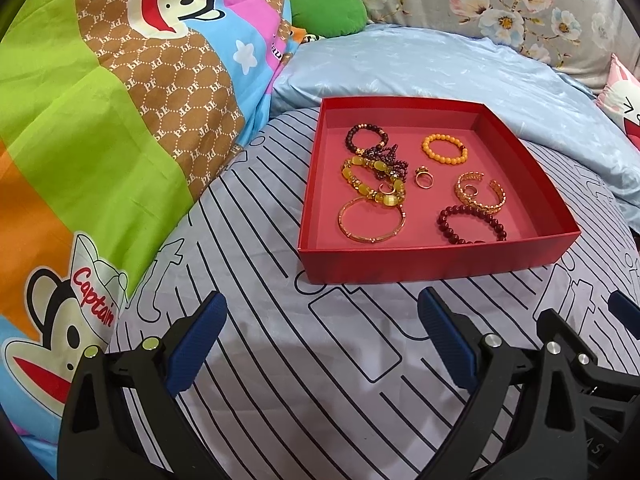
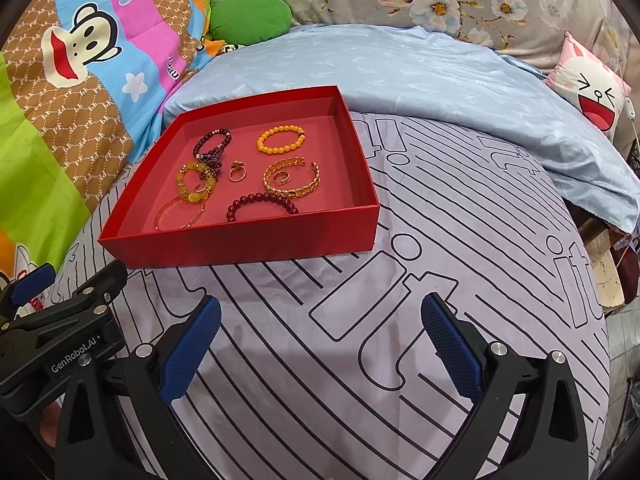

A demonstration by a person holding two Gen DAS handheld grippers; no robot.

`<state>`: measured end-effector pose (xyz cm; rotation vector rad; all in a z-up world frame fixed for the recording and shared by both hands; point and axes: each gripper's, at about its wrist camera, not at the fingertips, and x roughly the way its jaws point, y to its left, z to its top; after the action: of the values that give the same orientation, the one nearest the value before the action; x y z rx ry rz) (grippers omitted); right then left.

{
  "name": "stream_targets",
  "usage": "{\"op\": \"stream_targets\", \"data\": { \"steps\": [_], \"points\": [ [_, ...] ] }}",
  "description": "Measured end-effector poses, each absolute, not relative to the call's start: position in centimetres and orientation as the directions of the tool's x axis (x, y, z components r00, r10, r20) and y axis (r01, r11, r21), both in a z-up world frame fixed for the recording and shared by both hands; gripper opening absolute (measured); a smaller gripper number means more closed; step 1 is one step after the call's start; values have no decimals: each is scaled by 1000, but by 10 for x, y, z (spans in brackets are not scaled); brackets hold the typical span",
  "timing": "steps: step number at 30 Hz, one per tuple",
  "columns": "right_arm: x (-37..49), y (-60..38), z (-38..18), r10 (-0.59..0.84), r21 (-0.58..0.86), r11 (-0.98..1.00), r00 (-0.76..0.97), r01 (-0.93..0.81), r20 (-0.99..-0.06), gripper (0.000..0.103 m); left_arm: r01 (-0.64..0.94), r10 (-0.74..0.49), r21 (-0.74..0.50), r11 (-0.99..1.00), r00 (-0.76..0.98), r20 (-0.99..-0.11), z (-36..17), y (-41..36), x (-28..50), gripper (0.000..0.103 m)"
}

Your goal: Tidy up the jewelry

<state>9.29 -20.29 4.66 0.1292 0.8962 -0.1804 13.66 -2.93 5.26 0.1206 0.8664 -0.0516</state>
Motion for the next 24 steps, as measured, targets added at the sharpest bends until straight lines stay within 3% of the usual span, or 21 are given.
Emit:
{"op": "stream_targets", "data": {
  "steps": [24],
  "points": [
    [92, -207, 46, -110, 33, 975, 609, 218, -786, 97, 91, 18, 105, 990, 664, -748, 56, -31, 137, 92]
  ]
}}
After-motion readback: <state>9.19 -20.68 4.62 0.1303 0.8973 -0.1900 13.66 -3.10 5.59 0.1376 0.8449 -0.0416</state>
